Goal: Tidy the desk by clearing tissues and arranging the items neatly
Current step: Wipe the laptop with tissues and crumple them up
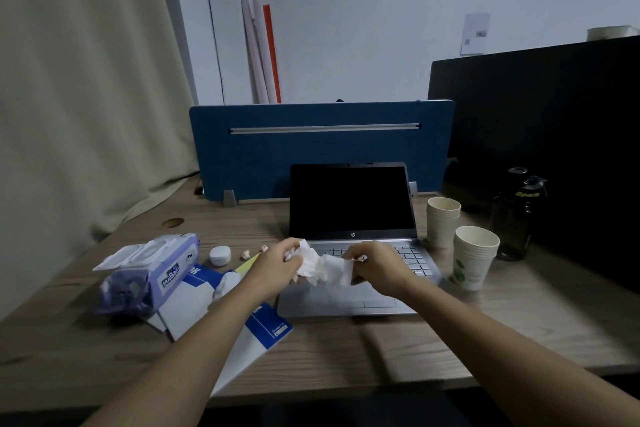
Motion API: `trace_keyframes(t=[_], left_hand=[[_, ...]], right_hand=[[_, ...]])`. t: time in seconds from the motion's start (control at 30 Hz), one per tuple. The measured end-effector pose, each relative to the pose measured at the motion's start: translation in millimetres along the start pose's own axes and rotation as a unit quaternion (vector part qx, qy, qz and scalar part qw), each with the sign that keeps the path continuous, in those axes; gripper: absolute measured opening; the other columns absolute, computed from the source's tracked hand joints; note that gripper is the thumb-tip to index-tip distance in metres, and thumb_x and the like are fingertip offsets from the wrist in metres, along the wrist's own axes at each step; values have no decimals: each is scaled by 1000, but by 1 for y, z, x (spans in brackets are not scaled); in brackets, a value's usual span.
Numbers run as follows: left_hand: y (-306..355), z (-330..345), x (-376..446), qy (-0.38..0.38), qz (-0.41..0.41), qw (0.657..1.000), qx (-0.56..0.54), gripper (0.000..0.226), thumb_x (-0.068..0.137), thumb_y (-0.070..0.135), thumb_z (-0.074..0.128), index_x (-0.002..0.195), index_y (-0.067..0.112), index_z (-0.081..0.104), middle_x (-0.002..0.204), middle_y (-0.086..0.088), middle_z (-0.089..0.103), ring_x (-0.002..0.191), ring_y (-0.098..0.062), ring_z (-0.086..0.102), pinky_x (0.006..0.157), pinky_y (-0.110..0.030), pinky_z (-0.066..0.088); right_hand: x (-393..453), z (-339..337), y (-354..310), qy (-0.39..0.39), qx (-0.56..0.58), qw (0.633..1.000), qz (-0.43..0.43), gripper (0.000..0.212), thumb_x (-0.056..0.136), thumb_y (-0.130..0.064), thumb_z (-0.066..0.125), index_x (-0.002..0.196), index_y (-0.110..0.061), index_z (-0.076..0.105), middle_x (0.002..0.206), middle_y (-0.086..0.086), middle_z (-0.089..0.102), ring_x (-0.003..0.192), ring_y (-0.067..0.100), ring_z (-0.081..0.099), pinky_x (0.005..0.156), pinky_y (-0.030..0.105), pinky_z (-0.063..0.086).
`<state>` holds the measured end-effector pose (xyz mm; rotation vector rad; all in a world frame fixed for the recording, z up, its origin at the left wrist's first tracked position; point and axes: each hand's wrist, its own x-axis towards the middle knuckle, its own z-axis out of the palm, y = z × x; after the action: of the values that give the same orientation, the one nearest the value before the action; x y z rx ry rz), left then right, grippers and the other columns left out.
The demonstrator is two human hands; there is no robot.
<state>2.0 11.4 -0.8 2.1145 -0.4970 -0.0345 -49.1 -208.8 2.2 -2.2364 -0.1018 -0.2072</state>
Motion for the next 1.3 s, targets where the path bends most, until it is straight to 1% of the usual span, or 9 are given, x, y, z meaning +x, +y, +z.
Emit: trace_keyframes(t=[0.13,0.23,0.37,0.5,0.7,0.8,0.97,1.07,1.3], left_hand=[[3,3,-2,-31,-10,998,-50,32,99,34,51,130,27,56,113,-2,66,97,-12,63,91,-38,53],[1,2,-7,-54,-6,998,-19,47,90,55,57,134,38,50,121,4,59,102,-4,58,81,-25,50],[-8,0,-11,-59,-7,998,16,64,81,59,66,138,44,42,128,5,55,112,-10,54,80,-22,44],[-16,-4,-13,-48,2,999,25,69,76,57,74,137,43,43,125,9,54,106,-5,53,73,-14,41],[-35,-18,-13,-8,3,1000,-2,42,77,49,75,106,65,49,109,14,67,95,-4,64,80,-31,55],[-47,-32,-16,7,-15,1000,-23,39,80,39,76,100,64,53,101,12,72,90,-7,69,82,-39,58],[-71,-71,-32,79,-47,996,-3,32,80,40,76,104,50,57,96,17,69,86,1,66,72,-25,57],[-85,-97,-45,117,-80,990,3,38,82,31,77,112,39,57,104,10,67,94,-11,66,80,-35,59],[-108,-129,-80,180,-123,976,24,39,82,19,78,116,21,59,95,-2,65,64,3,57,49,-8,46]], right_hand=[[3,11,-8,-4,-142,988,-65,21,89,-1,59,103,-6,74,104,16,68,93,29,66,85,39,54],[4,20,-12,-1,-165,982,-91,26,93,-5,57,115,-8,69,111,13,65,99,25,63,84,20,46],[5,29,-15,14,33,999,-29,21,96,-1,51,115,0,60,102,18,66,83,22,69,75,27,59],[7,34,-21,-8,244,969,38,22,96,5,37,113,0,50,102,26,67,92,35,69,84,42,58],[13,51,-31,-41,324,945,30,33,89,14,37,113,-7,47,101,21,70,90,33,71,78,37,59],[20,63,-35,-30,290,956,13,32,89,13,37,109,-10,48,100,20,67,89,31,70,78,36,59],[31,87,-41,-24,157,987,-28,23,90,4,47,96,-16,57,95,9,65,87,24,65,75,34,57],[40,110,-47,-39,48,997,-52,15,91,-5,55,94,-20,60,95,-2,64,87,15,63,80,35,57],[50,151,-63,-119,-100,983,-100,26,86,-27,66,112,-26,61,106,-9,54,93,13,58,68,22,51]])
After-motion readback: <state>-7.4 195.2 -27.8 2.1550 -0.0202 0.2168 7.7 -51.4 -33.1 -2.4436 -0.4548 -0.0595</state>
